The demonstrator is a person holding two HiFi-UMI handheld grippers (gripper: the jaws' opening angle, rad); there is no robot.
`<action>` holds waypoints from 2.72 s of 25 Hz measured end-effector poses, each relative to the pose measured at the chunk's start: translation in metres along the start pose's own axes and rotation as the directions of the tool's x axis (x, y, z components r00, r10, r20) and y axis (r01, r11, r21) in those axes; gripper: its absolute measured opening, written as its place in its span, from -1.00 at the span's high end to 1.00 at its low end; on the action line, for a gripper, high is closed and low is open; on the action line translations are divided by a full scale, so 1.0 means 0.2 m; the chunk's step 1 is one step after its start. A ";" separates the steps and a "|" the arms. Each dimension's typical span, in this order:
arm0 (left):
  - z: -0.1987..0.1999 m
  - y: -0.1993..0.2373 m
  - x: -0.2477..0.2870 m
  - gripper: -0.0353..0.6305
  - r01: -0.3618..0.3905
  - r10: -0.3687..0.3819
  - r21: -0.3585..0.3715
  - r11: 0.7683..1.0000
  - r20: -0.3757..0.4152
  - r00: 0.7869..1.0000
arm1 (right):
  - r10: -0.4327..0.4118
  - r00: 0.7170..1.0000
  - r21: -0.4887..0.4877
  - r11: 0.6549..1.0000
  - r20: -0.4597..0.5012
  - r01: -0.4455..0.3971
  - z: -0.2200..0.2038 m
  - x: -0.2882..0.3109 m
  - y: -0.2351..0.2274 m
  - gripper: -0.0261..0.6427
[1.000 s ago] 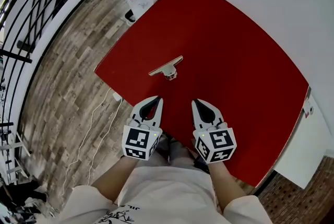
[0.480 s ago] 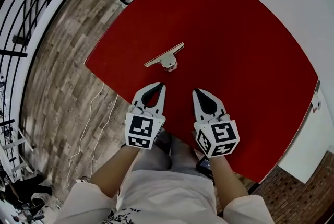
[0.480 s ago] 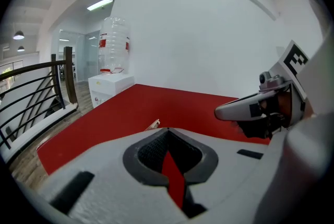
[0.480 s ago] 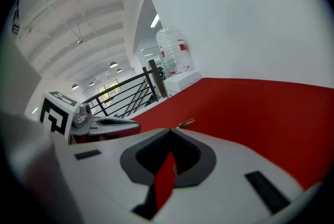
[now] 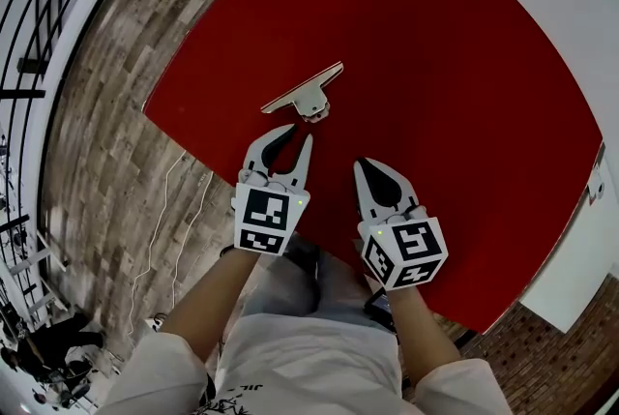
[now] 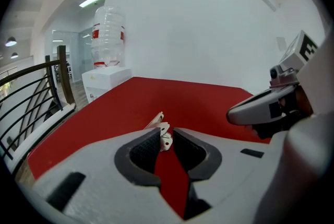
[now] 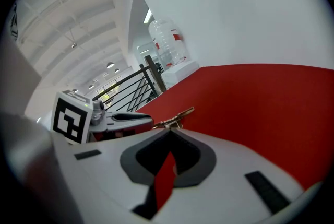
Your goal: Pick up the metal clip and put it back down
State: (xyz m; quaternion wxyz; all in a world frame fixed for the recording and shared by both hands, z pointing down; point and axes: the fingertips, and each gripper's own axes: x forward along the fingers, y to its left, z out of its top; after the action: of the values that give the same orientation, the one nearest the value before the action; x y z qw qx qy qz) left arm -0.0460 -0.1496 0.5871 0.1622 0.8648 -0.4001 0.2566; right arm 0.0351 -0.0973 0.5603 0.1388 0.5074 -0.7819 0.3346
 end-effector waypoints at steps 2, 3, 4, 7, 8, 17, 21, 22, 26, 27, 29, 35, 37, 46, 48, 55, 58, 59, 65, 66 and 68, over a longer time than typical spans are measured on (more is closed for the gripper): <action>-0.02 0.00 0.04 0.66 0.007 -0.006 0.031 0.999 -0.018 1.000 | 0.003 1.000 0.005 1.000 -0.004 -0.003 0.00 0.02 0.00 0.91; -0.03 0.00 0.06 0.63 0.005 -0.004 0.047 0.999 -0.027 1.000 | 0.004 1.000 0.008 1.000 -0.005 -0.004 0.00 0.02 0.00 0.91; -0.05 0.01 0.08 0.61 -0.001 0.003 0.061 0.998 -0.037 0.999 | 0.005 1.000 0.013 1.000 -0.005 -0.004 0.00 0.03 -0.01 0.91; -0.09 0.03 0.14 0.52 -0.030 0.037 0.119 0.992 -0.061 0.997 | 0.007 1.000 0.032 0.999 -0.004 -0.007 0.00 0.05 -0.02 0.91; -0.10 0.04 0.16 0.50 -0.037 0.047 0.142 0.989 -0.067 0.997 | 0.009 1.000 0.039 0.999 -0.004 -0.009 0.00 0.05 -0.03 0.91; -0.13 0.10 0.35 0.47 -0.077 0.106 0.252 0.965 -0.103 0.989 | 0.015 1.000 0.071 0.997 -0.016 -0.014 -0.03 0.11 -0.12 0.91; -0.08 0.13 0.34 0.49 -0.098 0.122 0.247 0.964 -0.083 0.989 | 0.015 1.000 0.077 0.997 -0.020 -0.014 -0.01 0.12 -0.12 0.91; -0.06 0.13 0.33 0.52 -0.104 0.125 0.240 0.965 -0.074 0.989 | 0.015 1.000 0.078 0.997 -0.020 -0.014 -0.01 0.11 -0.11 0.91; 0.00 0.16 0.28 0.70 -0.116 0.128 0.201 0.973 -0.050 0.990 | 0.014 1.000 0.082 0.997 -0.018 -0.013 -0.03 0.08 -0.11 0.91; 0.01 0.17 0.28 0.73 -0.109 0.121 0.179 0.978 -0.053 0.991 | 0.015 1.000 0.084 0.996 -0.017 -0.014 -0.02 0.08 -0.11 0.91; 0.03 0.19 0.28 0.74 -0.090 0.100 0.134 0.987 -0.065 0.993 | 0.018 1.000 0.086 0.996 -0.017 -0.017 0.00 0.09 -0.11 0.91; 0.07 0.17 0.26 0.76 -0.026 0.027 0.014 1.000 -0.073 0.997 | 0.032 0.999 0.088 0.996 -0.011 -0.031 0.03 0.10 -0.10 0.91; 0.07 0.17 0.24 0.77 -0.015 0.012 -0.044 0.999 -0.071 0.997 | 0.034 0.999 0.089 0.995 -0.010 -0.033 0.02 0.09 -0.10 0.91; 0.07 0.18 0.15 0.78 -0.002 -0.004 -0.118 0.993 -0.045 0.999 | 0.044 0.999 0.093 0.995 -0.009 -0.043 0.02 0.07 -0.08 0.91; 0.07 0.16 0.12 0.78 0.004 -0.009 -0.128 0.992 -0.040 0.999 | 0.046 0.999 0.089 0.995 -0.005 -0.045 0.02 0.05 -0.07 0.91; 0.14 0.10 0.02 0.79 0.025 -0.025 -0.156 0.987 0.003 1.000 | 0.038 0.999 0.056 0.998 0.018 -0.039 0.09 -0.04 -0.05 0.91; 0.23 0.05 -0.07 0.79 0.042 -0.036 -0.145 0.988 0.040 0.999 | 0.029 0.999 0.042 0.999 0.030 -0.030 0.14 -0.10 -0.05 0.91; 0.26 0.04 -0.11 0.79 0.046 -0.038 -0.146 0.988 0.055 0.998 | 0.026 0.999 0.037 0.999 0.035 -0.027 0.15 -0.13 -0.04 0.91; 0.44 -0.03 -0.38 0.79 0.036 -0.012 -0.164 0.986 0.145 0.989 | 0.010 0.997 -0.024 1.000 0.078 -0.008 0.28 -0.33 0.02 0.91; 0.46 -0.04 -0.43 0.79 0.032 -0.005 -0.166 0.986 0.160 0.987 | 0.009 0.996 -0.035 0.999 0.088 -0.006 0.31 -0.36 0.03 0.91; 0.50 -0.07 -0.51 0.79 0.027 0.005 -0.172 0.985 0.187 0.982 | 0.009 0.994 -0.058 0.998 0.108 -0.003 0.36 -0.43 0.06 0.91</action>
State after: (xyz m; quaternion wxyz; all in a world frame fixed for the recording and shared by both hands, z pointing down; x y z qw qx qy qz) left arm -0.0594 -0.1278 0.4458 0.2001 0.8697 -0.4296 0.1379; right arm 0.0720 -0.0822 0.4550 0.1097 0.5181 -0.7993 0.2840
